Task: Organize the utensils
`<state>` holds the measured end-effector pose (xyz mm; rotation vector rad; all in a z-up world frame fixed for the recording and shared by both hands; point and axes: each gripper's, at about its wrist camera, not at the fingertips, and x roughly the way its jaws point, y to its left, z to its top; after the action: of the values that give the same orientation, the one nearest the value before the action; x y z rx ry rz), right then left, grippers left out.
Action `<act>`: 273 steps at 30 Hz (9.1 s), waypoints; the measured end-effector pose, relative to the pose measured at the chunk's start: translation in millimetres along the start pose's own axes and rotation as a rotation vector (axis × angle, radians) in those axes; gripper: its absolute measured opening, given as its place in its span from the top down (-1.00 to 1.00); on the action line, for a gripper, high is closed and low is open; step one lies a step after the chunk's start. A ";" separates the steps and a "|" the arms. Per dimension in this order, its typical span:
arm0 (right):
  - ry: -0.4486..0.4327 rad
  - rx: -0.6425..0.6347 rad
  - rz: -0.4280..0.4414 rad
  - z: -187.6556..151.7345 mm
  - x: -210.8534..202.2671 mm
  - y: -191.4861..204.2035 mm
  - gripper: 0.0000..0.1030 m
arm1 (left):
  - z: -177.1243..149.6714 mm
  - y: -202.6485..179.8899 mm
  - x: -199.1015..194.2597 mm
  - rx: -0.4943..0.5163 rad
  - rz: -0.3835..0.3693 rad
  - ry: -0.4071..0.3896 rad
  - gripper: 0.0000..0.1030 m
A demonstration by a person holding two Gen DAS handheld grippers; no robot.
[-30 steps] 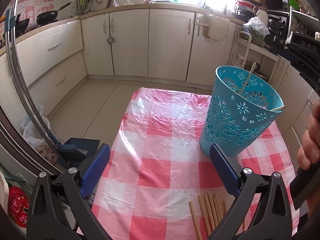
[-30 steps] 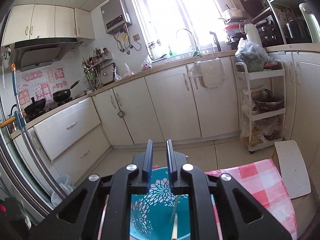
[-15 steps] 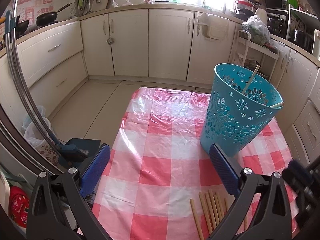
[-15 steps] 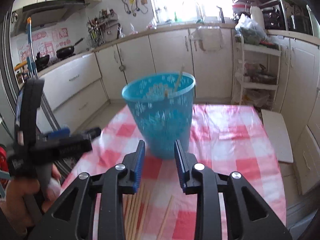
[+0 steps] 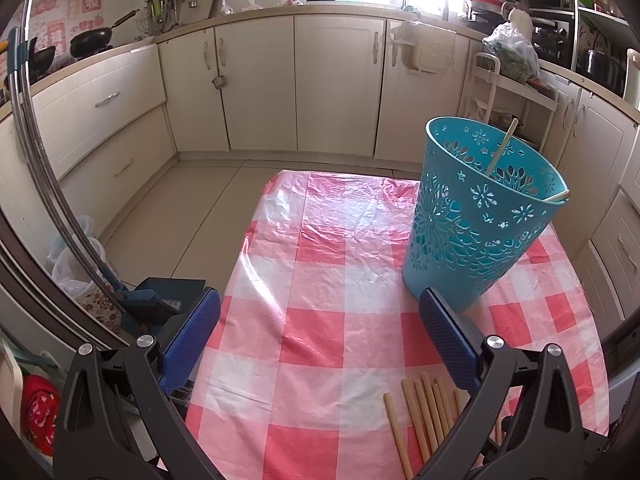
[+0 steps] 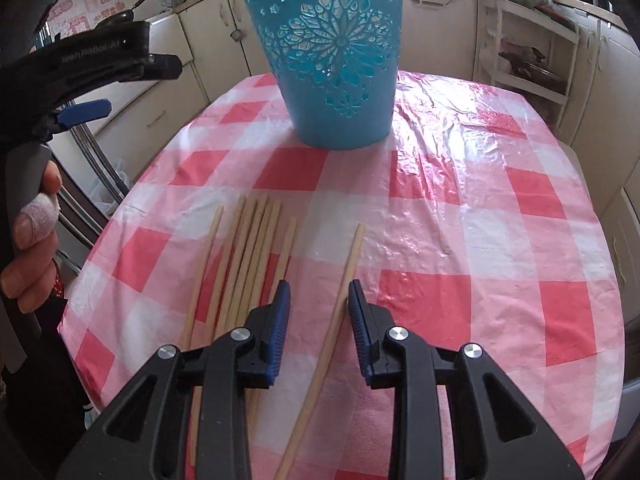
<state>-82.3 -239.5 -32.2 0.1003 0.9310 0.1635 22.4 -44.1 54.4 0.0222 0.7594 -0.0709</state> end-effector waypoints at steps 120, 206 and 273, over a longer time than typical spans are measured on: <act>-0.041 0.026 -0.028 20.1 11.7 -48.2 0.84 | 80.9 -46.6 -116.3 0.110 -0.535 -0.079 1.00; 0.055 -0.230 0.313 60.8 16.5 -13.9 0.16 | -35.5 37.7 49.2 -0.609 -0.431 0.408 0.92; 0.028 0.043 0.180 31.9 -21.6 -65.0 0.90 | 45.0 17.3 -27.0 -0.129 -0.129 -0.220 -0.76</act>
<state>-63.0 -307.8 -6.4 0.2221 0.9539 0.3118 35.1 -27.4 105.6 -0.1547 0.5435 -0.1443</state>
